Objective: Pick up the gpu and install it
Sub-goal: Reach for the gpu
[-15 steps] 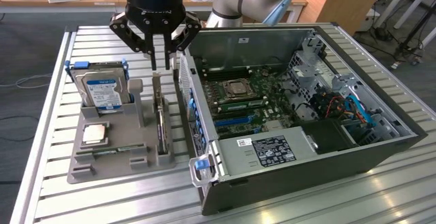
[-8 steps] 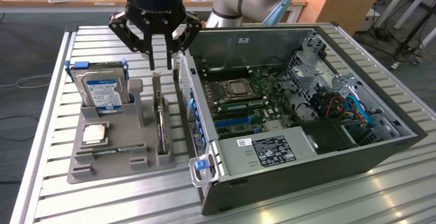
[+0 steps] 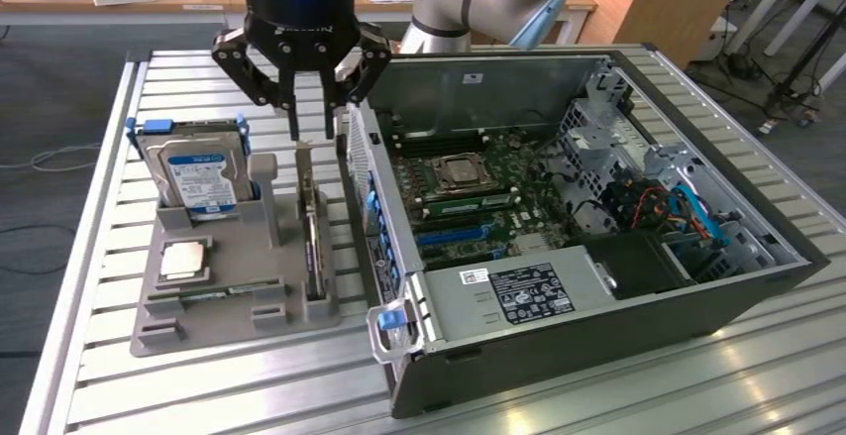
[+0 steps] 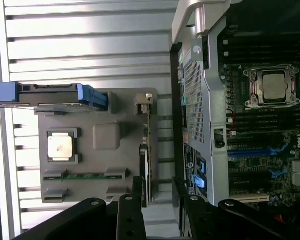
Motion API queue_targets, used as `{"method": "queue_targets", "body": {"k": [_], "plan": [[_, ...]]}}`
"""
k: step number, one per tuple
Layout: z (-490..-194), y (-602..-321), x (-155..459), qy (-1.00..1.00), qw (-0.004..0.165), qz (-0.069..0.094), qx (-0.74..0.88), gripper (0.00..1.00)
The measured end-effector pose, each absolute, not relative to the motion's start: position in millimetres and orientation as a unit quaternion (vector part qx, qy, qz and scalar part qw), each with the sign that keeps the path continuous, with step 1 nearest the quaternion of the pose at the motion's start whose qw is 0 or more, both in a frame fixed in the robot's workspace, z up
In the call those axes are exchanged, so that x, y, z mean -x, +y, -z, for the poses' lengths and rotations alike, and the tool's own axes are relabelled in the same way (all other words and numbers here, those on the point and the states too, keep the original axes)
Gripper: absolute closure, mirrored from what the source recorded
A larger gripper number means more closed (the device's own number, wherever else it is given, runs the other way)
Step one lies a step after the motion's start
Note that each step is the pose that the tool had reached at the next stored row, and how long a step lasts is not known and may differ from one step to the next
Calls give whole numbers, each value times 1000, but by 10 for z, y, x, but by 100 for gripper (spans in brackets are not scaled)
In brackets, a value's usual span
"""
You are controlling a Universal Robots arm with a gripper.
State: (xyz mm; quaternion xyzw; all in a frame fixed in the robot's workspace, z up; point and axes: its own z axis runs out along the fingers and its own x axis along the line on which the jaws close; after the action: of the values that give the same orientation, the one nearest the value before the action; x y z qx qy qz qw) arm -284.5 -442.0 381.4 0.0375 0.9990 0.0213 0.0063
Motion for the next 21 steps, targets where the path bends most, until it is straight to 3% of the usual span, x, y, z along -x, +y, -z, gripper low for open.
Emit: {"method": "queue_targets", "body": {"k": [21], "plan": [[-3462, -4420, 2846, 999, 6, -21, -38, 63]]}}
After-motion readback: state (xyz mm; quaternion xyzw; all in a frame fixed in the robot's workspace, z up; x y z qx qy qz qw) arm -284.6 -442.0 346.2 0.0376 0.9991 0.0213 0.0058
